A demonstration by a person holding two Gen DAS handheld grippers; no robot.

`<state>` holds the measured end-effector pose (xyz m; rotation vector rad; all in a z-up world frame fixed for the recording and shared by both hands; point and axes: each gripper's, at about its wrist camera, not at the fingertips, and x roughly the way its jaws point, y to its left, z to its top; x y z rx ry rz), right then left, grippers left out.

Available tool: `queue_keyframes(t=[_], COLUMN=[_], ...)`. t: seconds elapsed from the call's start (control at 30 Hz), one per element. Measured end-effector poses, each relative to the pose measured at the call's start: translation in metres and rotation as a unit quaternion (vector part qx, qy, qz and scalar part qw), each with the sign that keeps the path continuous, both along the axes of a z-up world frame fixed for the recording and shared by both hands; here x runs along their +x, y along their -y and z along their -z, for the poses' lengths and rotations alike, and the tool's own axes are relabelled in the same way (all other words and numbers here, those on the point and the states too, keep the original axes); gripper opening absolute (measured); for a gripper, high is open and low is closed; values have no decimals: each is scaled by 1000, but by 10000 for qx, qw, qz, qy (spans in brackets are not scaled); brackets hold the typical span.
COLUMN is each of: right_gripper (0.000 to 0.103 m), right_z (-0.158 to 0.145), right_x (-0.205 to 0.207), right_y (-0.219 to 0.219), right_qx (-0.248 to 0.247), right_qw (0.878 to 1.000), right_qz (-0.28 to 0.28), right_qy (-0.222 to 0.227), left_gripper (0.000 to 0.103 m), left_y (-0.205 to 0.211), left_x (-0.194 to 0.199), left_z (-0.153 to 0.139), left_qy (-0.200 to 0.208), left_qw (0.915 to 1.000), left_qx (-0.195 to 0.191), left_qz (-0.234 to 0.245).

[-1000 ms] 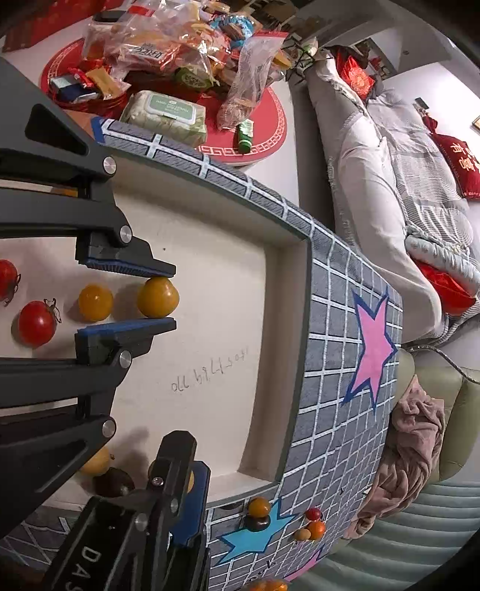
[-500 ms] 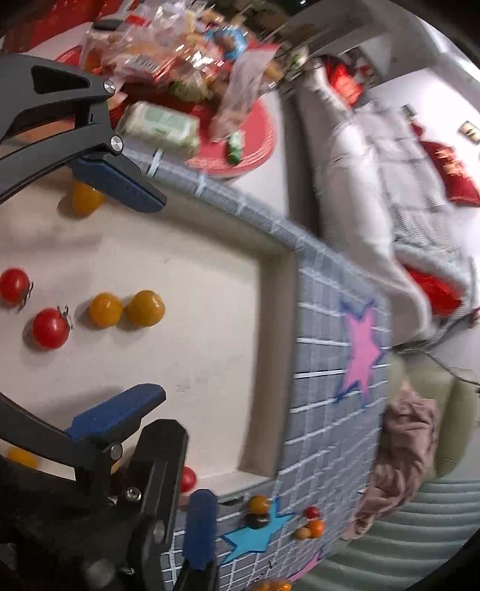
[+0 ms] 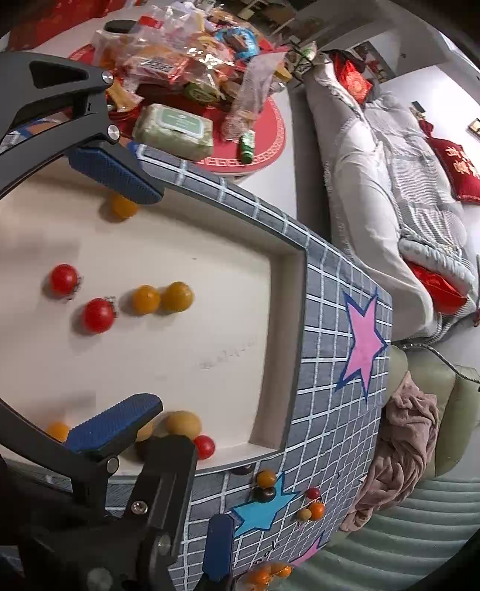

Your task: Organize fruits

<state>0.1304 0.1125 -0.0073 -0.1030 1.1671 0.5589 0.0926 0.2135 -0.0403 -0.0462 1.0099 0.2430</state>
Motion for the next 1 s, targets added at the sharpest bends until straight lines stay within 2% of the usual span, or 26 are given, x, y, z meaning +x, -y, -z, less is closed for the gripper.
queue_keyframes(t=[0.1, 0.4, 1.0], right_gripper=[103, 103, 103], right_z=[-6, -15, -28], right_x=[-12, -43, -86], right_y=[3, -2, -8], right_qx=[-165, -453, -506], right_qw=[9998, 9982, 9963], right_qz=[-26, -333, -555], right_qy=[93, 207, 413], left_gripper=[103, 103, 103], left_y=[1, 9, 9], left_x=[-10, -49, -101], left_z=[-2, -14, -30], left_qy=[-92, -81, -20], left_qw=[9999, 9999, 9999], left_qx=[-105, 97, 95], left_qz=[-13, -51, -141])
